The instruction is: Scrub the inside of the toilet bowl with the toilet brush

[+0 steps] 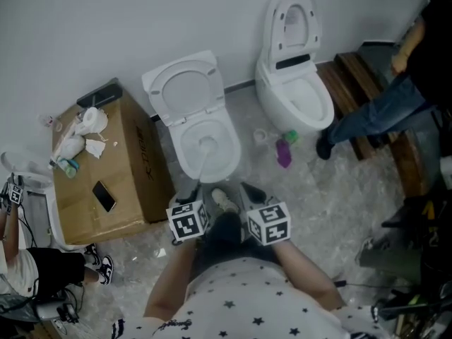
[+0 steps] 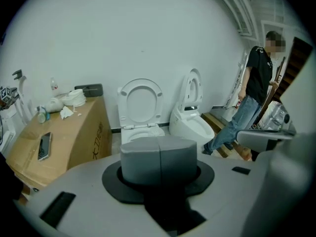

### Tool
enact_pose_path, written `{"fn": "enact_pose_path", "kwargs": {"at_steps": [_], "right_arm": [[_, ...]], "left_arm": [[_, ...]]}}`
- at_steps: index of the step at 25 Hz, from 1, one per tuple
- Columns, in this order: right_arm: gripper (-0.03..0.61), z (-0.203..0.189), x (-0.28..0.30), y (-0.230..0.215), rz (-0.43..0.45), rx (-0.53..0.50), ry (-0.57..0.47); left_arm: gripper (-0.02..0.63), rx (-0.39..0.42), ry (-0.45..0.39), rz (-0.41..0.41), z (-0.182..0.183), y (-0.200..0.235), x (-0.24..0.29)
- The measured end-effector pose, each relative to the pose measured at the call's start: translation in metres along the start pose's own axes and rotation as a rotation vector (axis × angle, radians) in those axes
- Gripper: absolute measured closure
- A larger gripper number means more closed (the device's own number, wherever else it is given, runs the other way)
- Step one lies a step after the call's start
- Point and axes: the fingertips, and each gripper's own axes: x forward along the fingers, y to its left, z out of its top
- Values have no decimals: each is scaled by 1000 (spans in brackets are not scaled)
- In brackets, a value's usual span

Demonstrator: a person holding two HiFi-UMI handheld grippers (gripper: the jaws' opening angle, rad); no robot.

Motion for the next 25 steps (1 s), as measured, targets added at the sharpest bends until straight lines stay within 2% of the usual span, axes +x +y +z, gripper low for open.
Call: {"fn": "enact_pose_path", "kwargs": {"at_steps": [8,25], "right_arm": [[572,13,34,-14,-2,-18,12],[572,17,118,-43,9,-3,91]], "left_arm": [[462,-13,19,12,16,14,42],[462,-35,121,19,36,36,136]]}}
